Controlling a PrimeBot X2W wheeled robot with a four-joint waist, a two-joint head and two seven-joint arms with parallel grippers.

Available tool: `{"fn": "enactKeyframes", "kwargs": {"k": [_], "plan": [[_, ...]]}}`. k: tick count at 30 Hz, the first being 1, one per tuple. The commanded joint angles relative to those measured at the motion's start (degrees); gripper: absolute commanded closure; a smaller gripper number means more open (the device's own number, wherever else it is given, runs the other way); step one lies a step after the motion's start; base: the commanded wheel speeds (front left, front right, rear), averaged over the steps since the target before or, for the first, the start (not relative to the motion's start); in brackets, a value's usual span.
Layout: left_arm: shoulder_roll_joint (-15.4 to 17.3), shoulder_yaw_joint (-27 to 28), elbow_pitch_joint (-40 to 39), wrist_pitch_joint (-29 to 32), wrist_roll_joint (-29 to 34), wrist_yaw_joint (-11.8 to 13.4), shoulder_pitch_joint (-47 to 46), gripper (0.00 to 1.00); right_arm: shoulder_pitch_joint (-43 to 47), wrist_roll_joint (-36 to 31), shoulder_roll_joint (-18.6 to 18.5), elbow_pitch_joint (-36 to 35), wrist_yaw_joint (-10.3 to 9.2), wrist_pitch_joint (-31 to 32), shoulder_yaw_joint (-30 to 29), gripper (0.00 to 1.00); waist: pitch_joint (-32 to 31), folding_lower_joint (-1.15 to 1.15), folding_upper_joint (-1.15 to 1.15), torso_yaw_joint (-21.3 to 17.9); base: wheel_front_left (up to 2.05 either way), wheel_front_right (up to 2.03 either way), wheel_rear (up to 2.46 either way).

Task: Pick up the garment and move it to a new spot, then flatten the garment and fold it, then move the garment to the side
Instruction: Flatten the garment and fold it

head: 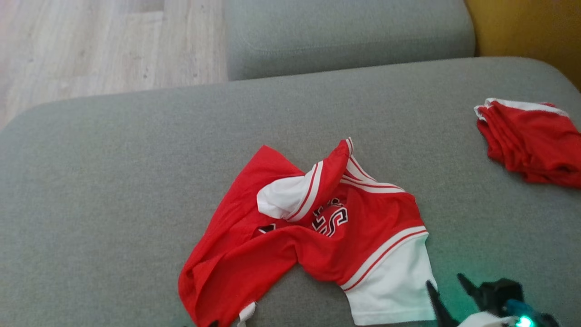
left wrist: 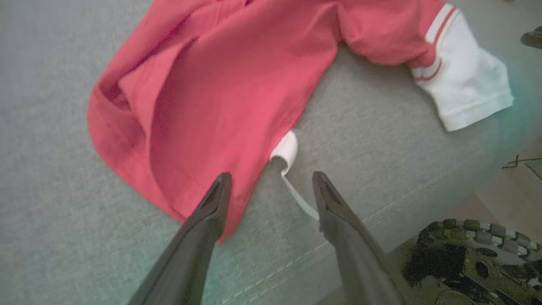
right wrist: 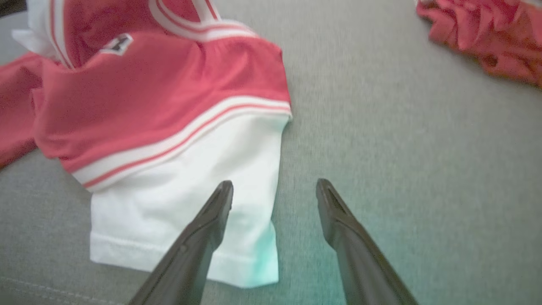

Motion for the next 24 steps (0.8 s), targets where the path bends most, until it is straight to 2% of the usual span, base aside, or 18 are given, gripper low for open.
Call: {"fn": "enactKeyframes", "kwargs": {"k": [1,9,17,24], "plan": [[-0.5,1.9,-0.4,-0.3,-0.1,0.6,-3.6,0.00,-2.1,-0.5,-0.2,-1.4,-0.04,0.1,1.8,0.00,0.8,0.00,0.00,-0.5,0.00,0.00,0.00],[0.0,3.1,4.9,-1.2,1.0,3.2,-5.8,0.00,-4.0,-0.9,1.1,2.6,-0.04,0.8,2.8,0.00,2.4,0.00,0.00,-1.6,0.00,0.00,0.00],[0.0,3.8,7.8,-4.1,1.5,5.2,-6.7,0.00,-5.5,0.2,0.7,6.5,-0.04,-0.3,5.1,0.00,2.9,0.00,0.00,-1.2,0.00,0.00,0.00],[-0.4,3.3,9.8,-5.8,1.7,6.1,-6.7,0.00,-6.5,1.3,0.7,10.1,-0.04,-0.7,6.6,0.00,2.3,0.00,0.00,-0.3,0.00,0.00,0.00]]}}
